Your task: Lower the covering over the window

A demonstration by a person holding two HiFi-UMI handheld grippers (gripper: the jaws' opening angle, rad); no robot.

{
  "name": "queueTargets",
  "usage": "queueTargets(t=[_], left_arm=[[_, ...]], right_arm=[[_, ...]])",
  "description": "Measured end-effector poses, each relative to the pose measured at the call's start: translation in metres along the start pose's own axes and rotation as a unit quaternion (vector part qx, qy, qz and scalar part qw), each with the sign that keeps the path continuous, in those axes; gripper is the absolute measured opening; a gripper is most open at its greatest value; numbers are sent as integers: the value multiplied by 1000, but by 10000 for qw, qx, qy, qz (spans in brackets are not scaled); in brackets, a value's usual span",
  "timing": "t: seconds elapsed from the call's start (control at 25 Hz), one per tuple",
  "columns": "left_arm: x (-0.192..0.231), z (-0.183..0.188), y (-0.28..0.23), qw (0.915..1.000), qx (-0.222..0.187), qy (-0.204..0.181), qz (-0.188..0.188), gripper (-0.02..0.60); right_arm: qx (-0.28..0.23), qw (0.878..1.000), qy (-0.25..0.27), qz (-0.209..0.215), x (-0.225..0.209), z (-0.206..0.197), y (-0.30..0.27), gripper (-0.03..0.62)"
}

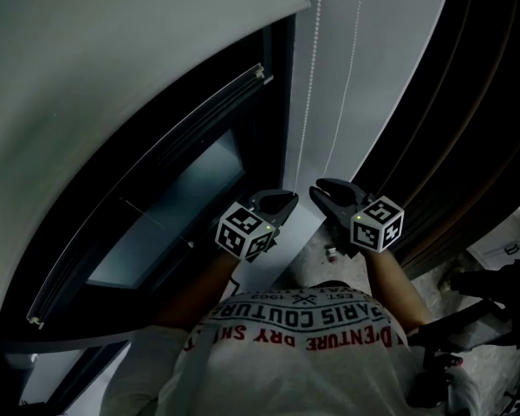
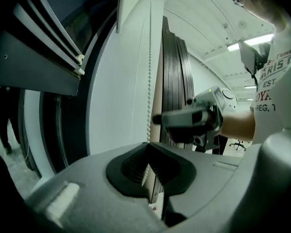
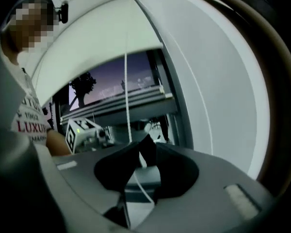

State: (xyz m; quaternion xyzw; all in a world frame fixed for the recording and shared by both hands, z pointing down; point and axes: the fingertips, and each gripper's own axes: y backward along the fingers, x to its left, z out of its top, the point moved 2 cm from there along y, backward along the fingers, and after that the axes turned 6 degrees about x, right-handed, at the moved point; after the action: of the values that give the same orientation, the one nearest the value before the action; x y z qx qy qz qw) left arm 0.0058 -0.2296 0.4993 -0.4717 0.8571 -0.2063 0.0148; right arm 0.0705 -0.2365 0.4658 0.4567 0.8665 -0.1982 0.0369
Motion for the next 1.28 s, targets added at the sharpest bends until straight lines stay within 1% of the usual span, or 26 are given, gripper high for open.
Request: queueTargets(t=[0.08,0.16,0.28,0.36,0.4,0.44,0.48,0.52,0.64,0.84,1.0,1.16,1.28], left_arm=[[0,0,1,10000,2,-11,27,8],[-4,2,3,10000,-4,-30,31,8],[-8,3,5,10000,-12,-55,17,9],[-11,2,5,10000,-3,-61,8,8],[-12,2,5,10000,8,-59,9,8],[-12,1,5,10000,17,-59,11,9],[-12,1,5,10000,19,-64,15,9],[-12,1,5,10000,6,-73,21,8],[-10,0,4,9999,-49,-90,55,6],[-4,-2,2,10000,-9,-55,79,6],[3,-19,-3,9996,242,-70,117,6],[3,-37,-11,9992,402,73,42,6],[5,-52,-16,9982,566,182,22,6]], right_arm=[[-426,9985,266,203,14,49,9,94],[-680,9956,484,428,31,85,14,94],[-791,9916,777,669,55,115,10,94],[-812,9902,895,696,62,123,5,94],[-820,9900,922,677,63,126,3,92],[-823,9900,946,639,64,127,1,72],[-820,9901,979,585,63,127,0,33],[-818,9901,1009,529,61,126,-1,8],[-877,9905,936,500,57,125,-2,8],[-991,9901,875,473,55,124,-2,8],[-796,9919,891,426,52,108,-9,8],[-636,9938,893,208,42,88,-15,8],[-489,9953,817,155,37,72,-19,8]])
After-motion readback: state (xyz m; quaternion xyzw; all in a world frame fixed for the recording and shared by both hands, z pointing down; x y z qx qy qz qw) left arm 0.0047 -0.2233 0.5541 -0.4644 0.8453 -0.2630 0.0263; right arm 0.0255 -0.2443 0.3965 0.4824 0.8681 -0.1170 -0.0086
